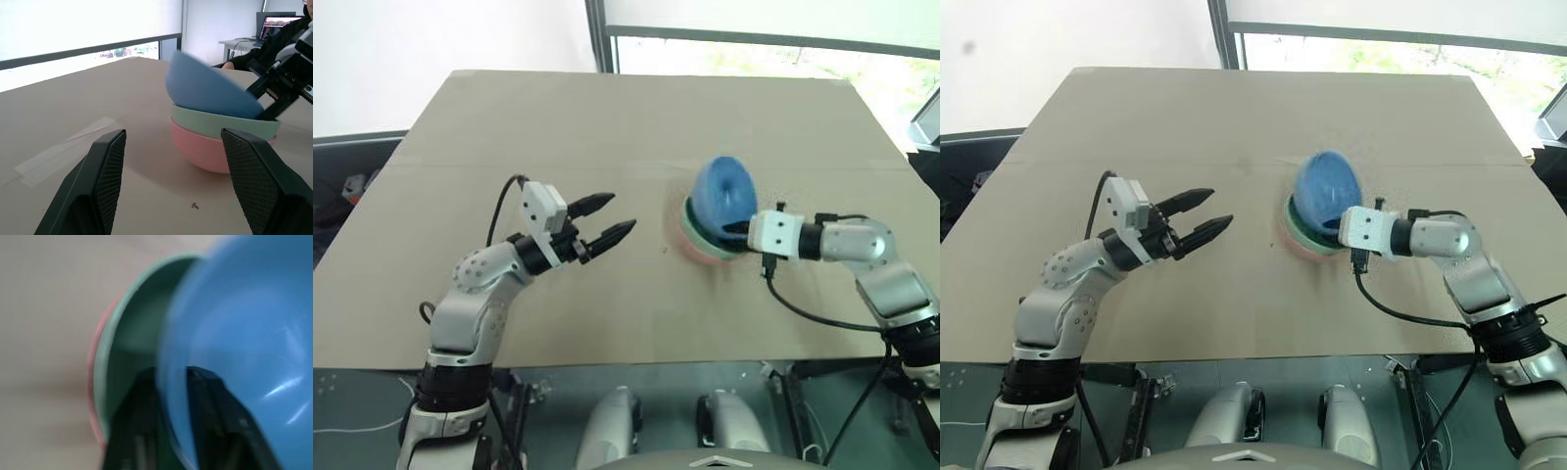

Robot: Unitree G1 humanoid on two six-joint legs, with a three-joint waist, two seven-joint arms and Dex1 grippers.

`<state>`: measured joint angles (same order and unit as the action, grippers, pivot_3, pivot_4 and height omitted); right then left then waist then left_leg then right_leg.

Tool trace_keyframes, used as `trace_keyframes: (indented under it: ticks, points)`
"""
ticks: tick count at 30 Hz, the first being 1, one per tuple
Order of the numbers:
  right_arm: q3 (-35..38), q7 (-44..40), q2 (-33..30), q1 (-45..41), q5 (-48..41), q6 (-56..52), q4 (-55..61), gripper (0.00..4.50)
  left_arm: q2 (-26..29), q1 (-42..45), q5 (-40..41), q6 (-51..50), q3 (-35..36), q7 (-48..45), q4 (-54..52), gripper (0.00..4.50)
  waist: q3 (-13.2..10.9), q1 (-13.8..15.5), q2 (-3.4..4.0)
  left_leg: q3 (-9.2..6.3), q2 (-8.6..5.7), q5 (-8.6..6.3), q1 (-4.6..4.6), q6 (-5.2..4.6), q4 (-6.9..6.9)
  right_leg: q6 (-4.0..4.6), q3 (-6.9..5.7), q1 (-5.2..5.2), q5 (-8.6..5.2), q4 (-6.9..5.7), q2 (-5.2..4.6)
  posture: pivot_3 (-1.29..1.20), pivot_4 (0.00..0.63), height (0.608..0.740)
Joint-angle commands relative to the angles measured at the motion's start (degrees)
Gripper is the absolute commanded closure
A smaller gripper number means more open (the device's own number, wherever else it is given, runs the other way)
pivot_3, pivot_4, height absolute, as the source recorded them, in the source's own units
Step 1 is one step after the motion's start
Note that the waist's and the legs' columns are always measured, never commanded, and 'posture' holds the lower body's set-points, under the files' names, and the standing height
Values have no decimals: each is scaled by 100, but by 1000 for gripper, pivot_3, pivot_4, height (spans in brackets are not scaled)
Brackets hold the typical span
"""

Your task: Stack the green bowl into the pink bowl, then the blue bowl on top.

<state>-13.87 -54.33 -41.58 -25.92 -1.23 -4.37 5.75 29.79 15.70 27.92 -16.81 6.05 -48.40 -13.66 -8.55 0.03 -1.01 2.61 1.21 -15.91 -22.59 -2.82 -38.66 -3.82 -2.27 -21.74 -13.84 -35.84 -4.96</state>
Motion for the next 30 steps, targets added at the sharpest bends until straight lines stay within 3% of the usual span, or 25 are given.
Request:
trace_keyframes:
  ticks: [1, 2, 3, 6, 10, 14, 18, 23, 26, 30]
  points:
    - [385, 263, 21, 12, -69, -322, 568, 1775, 62, 76, -19, 88, 62, 20, -23, 1220, 0, 7, 0, 0, 0, 0, -1, 0, 0, 0, 0, -1, 0, 2, 1, 0, 150, 740]
    - [508, 290, -4, 42, -156, -470, 749, 1155, 62, 62, -26, 80, 60, 39, -33, 1220, 0, 10, 0, 0, 0, 0, -8, -1, 2, 0, 0, -7, 0, 3, 1, 0, 150, 740]
    - [625, 319, -23, 84, -241, -629, 932, 1038, 58, 45, -33, 72, 58, 63, -47, 1220, 0, 18, 0, -1, 0, -1, -12, -1, 2, 0, 0, -9, 0, 3, 1, 0, 150, 740]
    - [1014, 419, 1, 195, -636, -1188, 1544, 1038, 35, -33, -47, 85, 68, 135, -130, 1220, 0, 76, 0, -1, 0, -1, -17, -2, 11, 0, -2, -11, 0, 2, 2, 0, 150, 740]
    - [1786, 637, 115, 221, -1814, -2477, 2562, 1038, -27, -208, 62, 163, 165, 202, -287, 1220, 0, 80, 0, -4, 1, -2, -21, -2, 15, 0, -6, -10, 0, 6, 1, 0, 150, 740]
    - [2425, 813, 10, 805, -2476, -3213, 3285, 1038, 10, -325, 124, 261, 172, 75, -362, 1220, 2, 91, -5, -8, 2, -2, -17, -3, 13, 1, -7, -8, -1, 12, -2, 0, 150, 740]
    - [2624, 948, 3, 1620, -2521, -3209, 3610, 1038, 52, -420, 113, 236, 153, 79, -355, 1220, 5, 83, -9, -12, 0, -3, -12, -5, 13, 2, -8, -1, -2, 16, -4, 0, 150, 740]
    - [2612, 1303, 177, 1890, -2673, -3299, 3714, 1038, 7, -466, 172, 252, 106, 37, -401, 1220, 6, 62, -9, 5, 3, -3, 2, -6, 8, 1, 10, -2, -1, 3, 2, 0, 150, 740]
    - [2704, 1316, 97, 2636, -2285, -2890, 3794, 1038, 109, -570, 171, 257, 168, -27, -461, 1220, 9, 104, -14, 0, 4, -4, 2, -6, 10, 2, 6, -2, -2, 4, 4, 0, 150, 740]
    - [3524, 994, 397, 3937, -2651, -2457, 3780, 1038, 418, -885, 332, 216, 493, -254, -461, 1220, 9, 126, -13, -1, -1, -10, -19, -17, 15, 1, 3, -5, -2, 10, 1, 0, 150, 740]
